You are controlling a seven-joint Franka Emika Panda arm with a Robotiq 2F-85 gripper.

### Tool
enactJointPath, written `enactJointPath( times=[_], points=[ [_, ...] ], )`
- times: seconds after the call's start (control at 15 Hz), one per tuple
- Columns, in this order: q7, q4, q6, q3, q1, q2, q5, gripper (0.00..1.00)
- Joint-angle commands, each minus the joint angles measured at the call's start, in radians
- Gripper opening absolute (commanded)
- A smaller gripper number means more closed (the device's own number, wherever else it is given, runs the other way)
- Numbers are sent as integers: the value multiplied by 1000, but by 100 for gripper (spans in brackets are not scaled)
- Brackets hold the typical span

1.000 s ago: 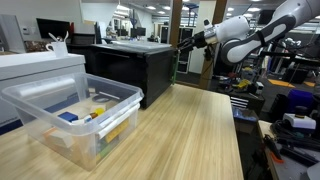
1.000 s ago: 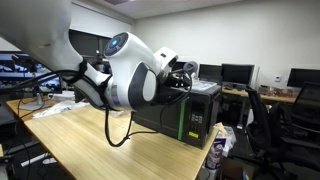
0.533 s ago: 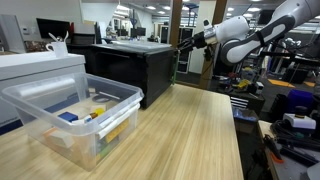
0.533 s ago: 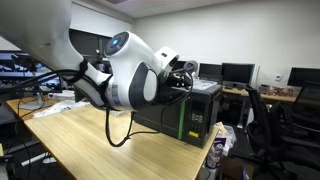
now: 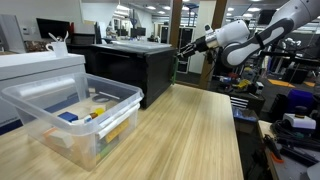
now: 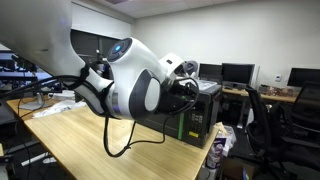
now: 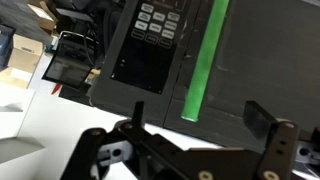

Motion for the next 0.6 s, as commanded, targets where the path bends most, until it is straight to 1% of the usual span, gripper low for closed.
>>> enactJointPath(
  times=[0.0,0.2,0.27,0.47,0.53],
  points=[
    [16,-29,2,-17,4,-20,15,100],
    [30,-25,21,-49,36,-4,31,100],
    [24,-20,35,-59,46,9,21,100],
    [-1,-16,79,-52,57,68,-27,100],
    [22,-13,42,-58,54,28,-7,100]
  ],
)
